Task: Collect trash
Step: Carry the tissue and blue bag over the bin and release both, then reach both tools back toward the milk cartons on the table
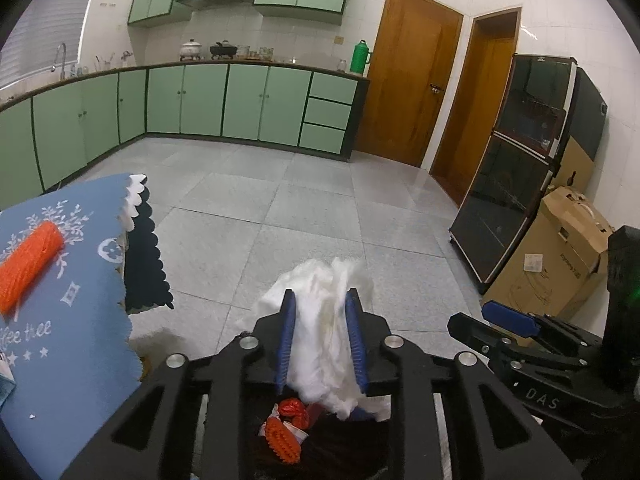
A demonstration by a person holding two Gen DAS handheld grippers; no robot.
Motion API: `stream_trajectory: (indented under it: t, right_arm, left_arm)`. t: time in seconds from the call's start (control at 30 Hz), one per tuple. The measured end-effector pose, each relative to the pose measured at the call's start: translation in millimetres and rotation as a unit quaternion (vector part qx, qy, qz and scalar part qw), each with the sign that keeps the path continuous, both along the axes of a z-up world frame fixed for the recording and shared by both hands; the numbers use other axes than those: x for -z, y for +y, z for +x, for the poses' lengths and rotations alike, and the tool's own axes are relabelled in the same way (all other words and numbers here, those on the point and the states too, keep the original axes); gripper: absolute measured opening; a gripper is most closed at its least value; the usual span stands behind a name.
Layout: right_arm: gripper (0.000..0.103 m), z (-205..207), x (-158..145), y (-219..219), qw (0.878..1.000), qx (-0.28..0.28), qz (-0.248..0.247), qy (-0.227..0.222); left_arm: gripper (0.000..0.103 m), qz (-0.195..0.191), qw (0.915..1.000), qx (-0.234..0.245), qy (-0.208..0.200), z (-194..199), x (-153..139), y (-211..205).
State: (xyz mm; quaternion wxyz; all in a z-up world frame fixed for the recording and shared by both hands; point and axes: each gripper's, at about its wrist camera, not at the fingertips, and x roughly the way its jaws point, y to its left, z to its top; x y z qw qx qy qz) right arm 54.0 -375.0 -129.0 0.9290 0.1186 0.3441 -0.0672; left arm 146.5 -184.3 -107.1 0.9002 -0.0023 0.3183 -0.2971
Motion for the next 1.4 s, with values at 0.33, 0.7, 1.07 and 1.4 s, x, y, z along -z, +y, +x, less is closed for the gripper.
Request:
stream_trajectory:
  t: [0.33,0.7,1.07,1.4]
  right_arm:
    - [0.09,-4.1,-26.9,16.5,0.999,0.007,-0.019,-0.037]
    - [0.092,11.7,-71.4,65.5,0.995,-0.049,-0.016,-0.083]
    - [0.092,42.0,-88.5,146.3,0.988,-0.12,-0.015,-0.096]
    - [0.092,58.0,-90.0,216.4,0.979,-0.177,-0.021,-0.097]
  left_arm:
    - [0.048,-0.007,0.9991,-0.034,-0.023,-0.2,-28.9,26.3]
    - [0.059,-0.006,0.9938,-0.094,-0.058,-2.8,-73.8,92.1]
    - [0.059,-0.005,0.9846,-0.161,-0.068,-2.7,-83.4,172.1]
    - [0.059,0.004,0.972,-0.224,-0.069,-4.9,-77.1,247.6]
